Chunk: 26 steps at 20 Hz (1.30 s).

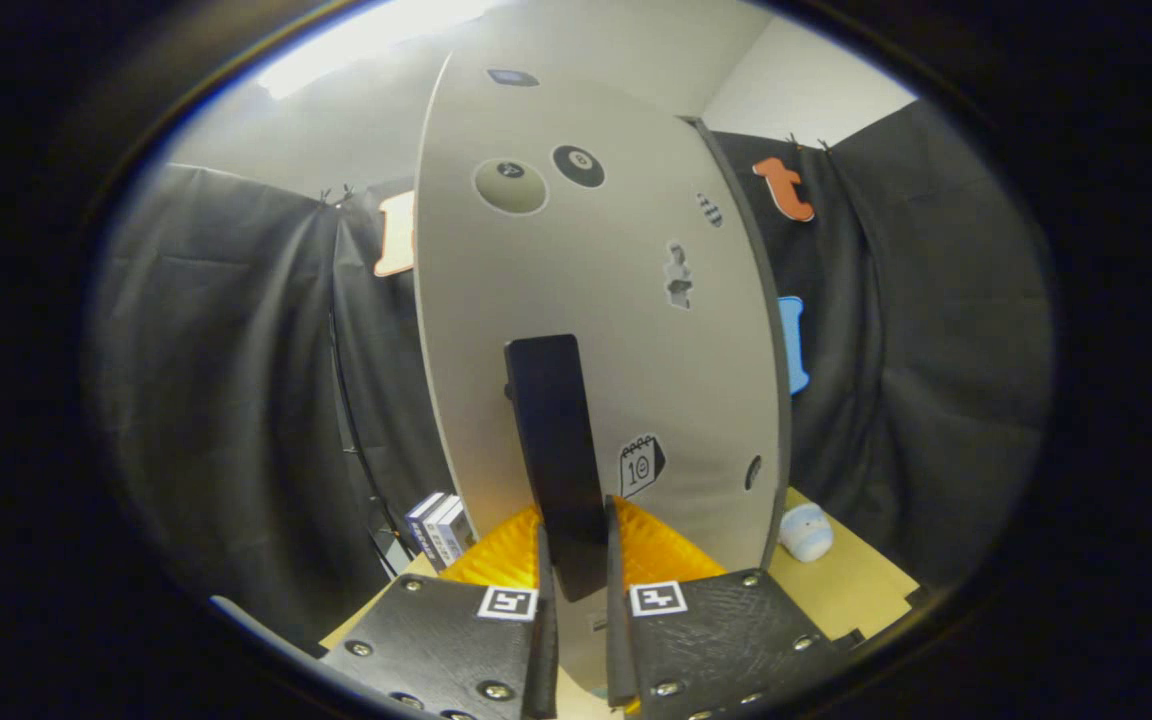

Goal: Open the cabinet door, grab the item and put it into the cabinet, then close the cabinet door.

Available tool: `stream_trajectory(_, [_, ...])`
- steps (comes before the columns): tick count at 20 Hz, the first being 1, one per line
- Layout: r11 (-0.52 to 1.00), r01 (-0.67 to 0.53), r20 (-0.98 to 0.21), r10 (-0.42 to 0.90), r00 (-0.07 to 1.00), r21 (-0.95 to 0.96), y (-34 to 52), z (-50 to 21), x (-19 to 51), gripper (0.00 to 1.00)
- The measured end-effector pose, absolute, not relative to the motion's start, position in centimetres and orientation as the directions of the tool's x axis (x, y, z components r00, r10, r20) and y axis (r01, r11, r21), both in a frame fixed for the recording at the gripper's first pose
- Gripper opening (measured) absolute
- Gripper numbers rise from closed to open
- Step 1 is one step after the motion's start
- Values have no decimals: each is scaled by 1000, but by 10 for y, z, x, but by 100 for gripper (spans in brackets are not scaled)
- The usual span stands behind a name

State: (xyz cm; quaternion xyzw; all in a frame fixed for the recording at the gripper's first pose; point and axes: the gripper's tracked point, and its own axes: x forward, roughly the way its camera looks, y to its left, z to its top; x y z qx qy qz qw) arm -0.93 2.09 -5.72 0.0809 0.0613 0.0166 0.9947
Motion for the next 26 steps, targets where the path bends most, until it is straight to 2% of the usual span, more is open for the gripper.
stream_trajectory(10, [984,54,-128,-33,991,169,-64,-49,-65,19])
stream_trajectory(18, [984,106,-127,-88,988,142,-133,-45,-82,19])
stream_trajectory(21, [984,97,-120,-79,990,151,-153,-43,-84,18])
stream_trajectory(22, [986,93,-115,-77,990,139,-163,-43,-87,12])
stream_trajectory(26, [988,38,-111,-21,994,152,-182,-42,-87,12])
